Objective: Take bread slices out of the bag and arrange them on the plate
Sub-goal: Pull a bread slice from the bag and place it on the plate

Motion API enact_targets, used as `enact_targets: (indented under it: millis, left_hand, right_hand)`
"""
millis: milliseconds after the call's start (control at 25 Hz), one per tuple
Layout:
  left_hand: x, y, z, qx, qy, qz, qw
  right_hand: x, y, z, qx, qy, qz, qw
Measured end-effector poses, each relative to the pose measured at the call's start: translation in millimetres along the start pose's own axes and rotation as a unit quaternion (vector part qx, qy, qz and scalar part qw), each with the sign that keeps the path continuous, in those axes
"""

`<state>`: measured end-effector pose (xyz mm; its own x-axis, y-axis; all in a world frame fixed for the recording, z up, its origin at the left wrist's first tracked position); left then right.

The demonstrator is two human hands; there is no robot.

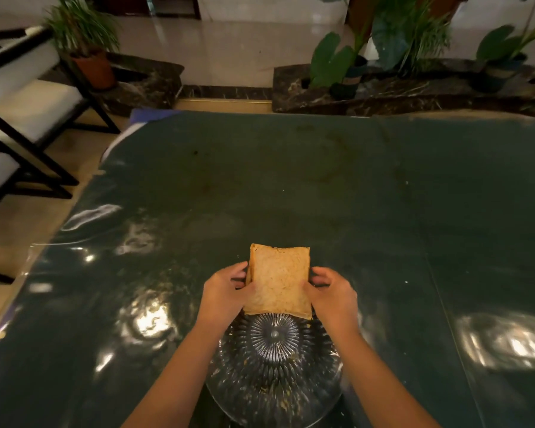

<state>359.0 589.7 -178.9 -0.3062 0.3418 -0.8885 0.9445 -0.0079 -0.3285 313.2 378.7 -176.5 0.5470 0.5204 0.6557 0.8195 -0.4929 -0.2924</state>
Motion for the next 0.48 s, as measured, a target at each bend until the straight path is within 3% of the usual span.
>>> enact_targets:
  millis: [240,480]
  left_hand:
    - [-53.4,-32.8,-5.4,0.006,0.005,0.020,1.000]
    - [-135.2,-102.9,35.4,0.046,0.001,0.085,0.995]
  right_hand:
    - [19.9,-22.1,-41.9,0.001,0.032,-0.011,0.999]
    - [21.1,-71.5,-140.0,-0.053,0.072,-0.069,0.994]
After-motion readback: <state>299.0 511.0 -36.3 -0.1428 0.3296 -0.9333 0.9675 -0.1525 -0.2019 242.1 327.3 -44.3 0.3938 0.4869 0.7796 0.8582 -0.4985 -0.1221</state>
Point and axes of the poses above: each hand's wrist, its own y-axis towards the middle knuckle, its own z-axis out of the palm, x = y × z, the point moved 7 cm from there along y, towards the middle knuckle, and after that the axes turned 12 degrees about -y, right-handed, at the moved point
